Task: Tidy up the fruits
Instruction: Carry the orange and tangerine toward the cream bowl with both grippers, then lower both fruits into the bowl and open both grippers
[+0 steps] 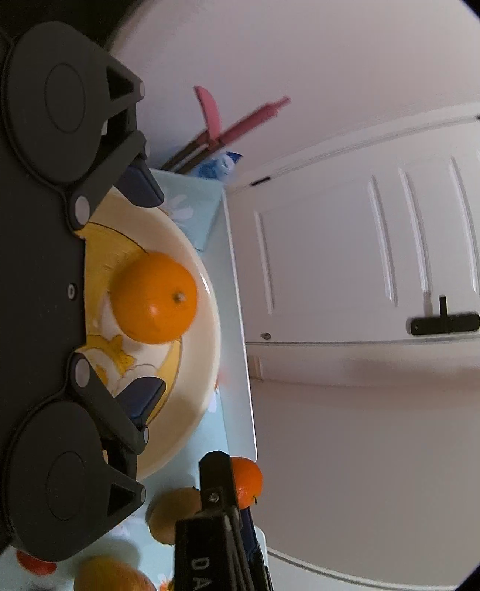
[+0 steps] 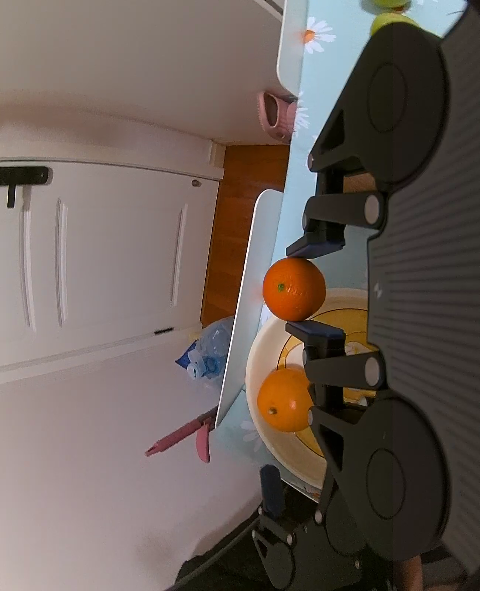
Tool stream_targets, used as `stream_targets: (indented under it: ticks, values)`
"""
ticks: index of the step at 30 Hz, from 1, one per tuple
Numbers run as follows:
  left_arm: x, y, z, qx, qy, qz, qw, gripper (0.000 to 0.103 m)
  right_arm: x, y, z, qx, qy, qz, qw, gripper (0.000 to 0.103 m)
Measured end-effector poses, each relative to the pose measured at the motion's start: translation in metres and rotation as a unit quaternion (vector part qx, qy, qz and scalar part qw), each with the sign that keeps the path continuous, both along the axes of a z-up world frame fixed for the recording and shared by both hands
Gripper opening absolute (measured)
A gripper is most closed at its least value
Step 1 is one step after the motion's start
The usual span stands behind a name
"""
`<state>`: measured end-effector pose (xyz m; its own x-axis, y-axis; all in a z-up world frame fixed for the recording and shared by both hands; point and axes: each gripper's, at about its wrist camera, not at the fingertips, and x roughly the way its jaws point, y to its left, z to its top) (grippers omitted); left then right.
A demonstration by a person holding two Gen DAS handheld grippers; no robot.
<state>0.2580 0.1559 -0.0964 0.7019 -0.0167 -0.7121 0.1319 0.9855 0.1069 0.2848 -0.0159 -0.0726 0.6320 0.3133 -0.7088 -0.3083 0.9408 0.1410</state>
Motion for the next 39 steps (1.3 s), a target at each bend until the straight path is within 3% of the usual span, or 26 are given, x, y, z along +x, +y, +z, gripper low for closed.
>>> stream_targets:
  ticks: [14,28,29,31,34,39]
  values:
    - [-0.047,0.025,0.013,-0.031,0.021,0.073,0.9967,0.101,0.005,0.030,-0.014,-0.029,0.002,0.080,0.996,0.051]
    - [-0.058,0.034,0.007,-0.033,0.026,0.087,0.9953,0.101,0.010,0.070,-0.047,-0.071,-0.007,0.138,0.988,0.052]
    - [-0.058,0.034,0.007,-0.032,0.026,0.086,0.9954,0.101,0.009,0.071,-0.046,-0.074,-0.011,0.139,0.987,0.053]
    - [-0.058,0.034,0.007,-0.031,0.026,0.084,0.9956,0.101,0.006,0.072,-0.044,-0.081,-0.021,0.139,0.987,0.075]
    - [-0.060,0.034,0.010,-0.033,0.024,0.083,0.9957,0.101,0.002,0.069,-0.039,-0.080,-0.034,0.128,0.988,0.097]
    - [-0.065,0.033,0.014,-0.032,0.021,0.080,0.9960,0.101,-0.006,0.059,-0.027,-0.065,-0.033,0.113,0.991,0.100]
